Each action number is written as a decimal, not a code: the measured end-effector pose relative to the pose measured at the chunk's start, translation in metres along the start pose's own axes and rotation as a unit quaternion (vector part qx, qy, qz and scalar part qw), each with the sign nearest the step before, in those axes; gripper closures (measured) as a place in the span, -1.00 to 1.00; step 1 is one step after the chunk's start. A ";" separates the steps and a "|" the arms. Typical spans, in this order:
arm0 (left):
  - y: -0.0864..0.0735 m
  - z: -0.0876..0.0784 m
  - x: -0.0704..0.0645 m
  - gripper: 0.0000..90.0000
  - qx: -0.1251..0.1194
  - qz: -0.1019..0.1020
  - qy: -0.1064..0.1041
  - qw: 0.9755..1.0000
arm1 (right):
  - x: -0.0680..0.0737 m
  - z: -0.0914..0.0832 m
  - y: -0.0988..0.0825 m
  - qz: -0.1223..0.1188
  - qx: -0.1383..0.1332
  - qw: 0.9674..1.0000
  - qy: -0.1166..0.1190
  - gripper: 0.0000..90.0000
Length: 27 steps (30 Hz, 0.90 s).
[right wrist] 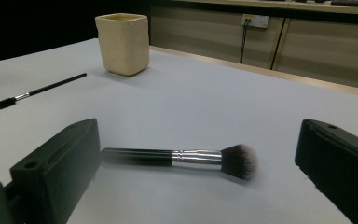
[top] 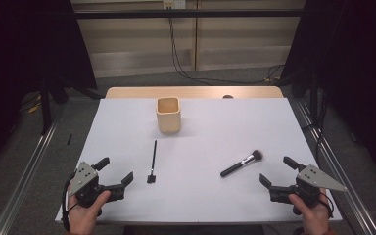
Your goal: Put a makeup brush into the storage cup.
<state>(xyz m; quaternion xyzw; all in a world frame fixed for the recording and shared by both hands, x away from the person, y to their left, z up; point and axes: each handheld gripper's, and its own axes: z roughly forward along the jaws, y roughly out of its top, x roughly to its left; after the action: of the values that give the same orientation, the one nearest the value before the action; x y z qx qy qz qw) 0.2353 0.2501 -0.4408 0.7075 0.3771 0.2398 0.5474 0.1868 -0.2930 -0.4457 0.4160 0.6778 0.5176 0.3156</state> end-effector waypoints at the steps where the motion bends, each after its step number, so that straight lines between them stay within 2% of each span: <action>1: 0.000 0.000 0.000 -0.93 0.001 0.000 0.000 1.000 | 0.000 0.000 0.000 0.001 0.000 1.000 0.000 -1.00; 3: 0.001 0.001 0.000 -0.93 0.002 0.004 0.000 1.000 | -0.001 0.001 -0.001 0.000 0.000 1.000 0.001 -1.00; 9: 0.001 -0.001 0.000 -0.92 -0.002 0.000 0.004 1.000 | -0.002 0.004 -0.001 0.003 0.002 1.000 0.005 -1.00; 15: 0.003 -0.001 -0.002 -0.91 0.004 0.001 0.007 1.000 | 0.000 0.005 0.000 0.001 0.005 1.000 0.004 -1.00; 19: 0.006 0.001 -0.004 -0.91 0.011 0.015 0.012 1.000 | 0.002 0.007 0.001 -0.001 0.005 1.000 0.007 -1.00; 20: 0.008 0.002 -0.004 -0.91 0.008 0.023 0.010 1.000 | 0.003 0.007 0.002 -0.003 0.003 1.000 0.008 -1.00; 23: 0.013 0.005 -0.005 -0.92 0.003 0.025 0.004 1.000 | 0.002 0.008 0.002 -0.006 0.004 1.000 0.010 -1.00; 27: 0.016 0.012 -0.006 -0.91 0.003 0.017 -0.002 1.000 | 0.002 0.009 0.001 -0.006 0.002 1.000 0.013 -1.00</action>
<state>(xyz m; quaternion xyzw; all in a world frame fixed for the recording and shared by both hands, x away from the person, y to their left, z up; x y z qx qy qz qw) 0.2452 0.2367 -0.4285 0.7160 0.3647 0.2467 0.5417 0.1936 -0.2873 -0.4465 0.4058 0.6856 0.5193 0.3092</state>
